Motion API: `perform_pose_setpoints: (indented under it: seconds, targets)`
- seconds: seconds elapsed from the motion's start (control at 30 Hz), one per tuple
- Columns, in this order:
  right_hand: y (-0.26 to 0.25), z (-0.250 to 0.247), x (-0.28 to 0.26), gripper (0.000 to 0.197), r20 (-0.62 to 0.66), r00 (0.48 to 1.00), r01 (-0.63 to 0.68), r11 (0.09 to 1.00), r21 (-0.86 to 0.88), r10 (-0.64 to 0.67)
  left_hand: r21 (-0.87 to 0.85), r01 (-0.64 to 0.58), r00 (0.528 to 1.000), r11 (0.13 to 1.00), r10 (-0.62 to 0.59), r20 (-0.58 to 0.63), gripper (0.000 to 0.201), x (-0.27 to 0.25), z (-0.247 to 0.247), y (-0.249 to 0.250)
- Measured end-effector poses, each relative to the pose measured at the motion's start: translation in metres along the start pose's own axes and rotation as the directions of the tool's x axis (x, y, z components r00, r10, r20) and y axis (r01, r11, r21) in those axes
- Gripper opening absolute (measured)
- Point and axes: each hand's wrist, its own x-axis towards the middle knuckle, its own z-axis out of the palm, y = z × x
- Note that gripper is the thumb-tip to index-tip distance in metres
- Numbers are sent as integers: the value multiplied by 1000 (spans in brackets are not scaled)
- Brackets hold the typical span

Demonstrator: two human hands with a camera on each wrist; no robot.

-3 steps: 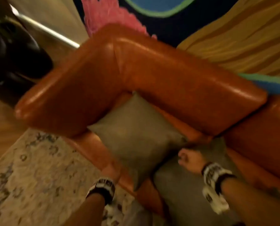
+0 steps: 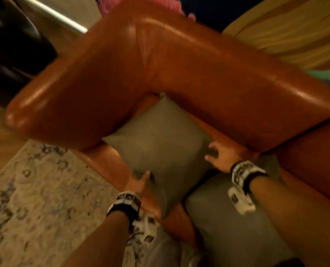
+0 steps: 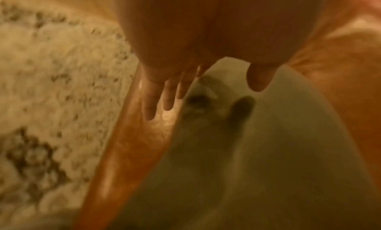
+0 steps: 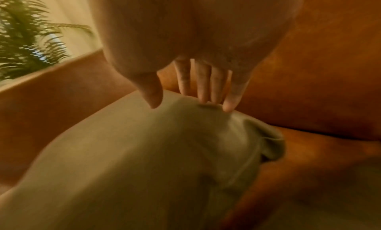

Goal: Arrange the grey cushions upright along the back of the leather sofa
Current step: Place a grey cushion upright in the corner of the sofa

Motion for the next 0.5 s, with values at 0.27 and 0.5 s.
perform_pose_setpoints:
  seconds: [0.27, 0.5]
  targets:
    - [-32, 35, 38, 85, 23, 962, -270, 930, 249, 273, -276, 160, 975, 948, -196, -106, 94, 59, 0, 44]
    - [-64, 98, -18, 94, 257, 946, -284, 888, 360, 198, 5, -139, 968, 990, 137, -209, 65, 79, -61, 82]
